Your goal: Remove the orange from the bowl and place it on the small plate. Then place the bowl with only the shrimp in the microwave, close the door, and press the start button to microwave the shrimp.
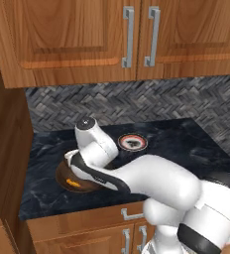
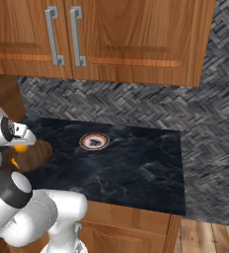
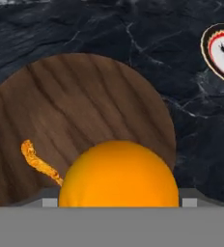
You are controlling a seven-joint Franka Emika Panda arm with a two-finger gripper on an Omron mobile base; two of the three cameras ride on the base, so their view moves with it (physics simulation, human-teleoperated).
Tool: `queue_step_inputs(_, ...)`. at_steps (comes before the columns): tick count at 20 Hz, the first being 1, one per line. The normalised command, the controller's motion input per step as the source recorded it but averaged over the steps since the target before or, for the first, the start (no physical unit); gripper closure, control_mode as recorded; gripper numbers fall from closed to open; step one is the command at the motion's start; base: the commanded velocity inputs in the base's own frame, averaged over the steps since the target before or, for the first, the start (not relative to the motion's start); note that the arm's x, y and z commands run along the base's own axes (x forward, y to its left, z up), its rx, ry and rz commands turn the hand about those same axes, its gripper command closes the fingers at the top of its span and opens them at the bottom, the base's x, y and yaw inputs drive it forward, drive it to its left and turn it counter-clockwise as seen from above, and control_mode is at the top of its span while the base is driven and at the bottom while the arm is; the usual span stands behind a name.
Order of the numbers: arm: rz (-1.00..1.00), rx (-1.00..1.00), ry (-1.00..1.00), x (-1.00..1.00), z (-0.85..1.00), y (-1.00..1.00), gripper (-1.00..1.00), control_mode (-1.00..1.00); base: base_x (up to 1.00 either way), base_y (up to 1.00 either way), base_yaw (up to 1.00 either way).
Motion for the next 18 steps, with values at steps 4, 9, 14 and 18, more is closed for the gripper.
queue_step_inputs(4, -0.01, 0.06, -0.18, 0.0, 1.0, -0.95, 1.0, -1.0, 0.0, 0.0, 0.0)
queue_step_inputs(9, -0.05, 0.18, -0.04, 0.0, 0.55, -1.0, 1.0, -1.0, 0.0, 0.0, 0.0)
queue_step_inputs(14, -0.06, 0.21, 0.03, 0.06, 0.19, -1.0, 1.0, -1.0, 0.0, 0.0, 0.0)
queue_step_inputs(18, -0.03, 0.22, 0.11, 0.41, 0.0, -0.97, 1.0, -1.0, 0.0, 0.0, 0.0)
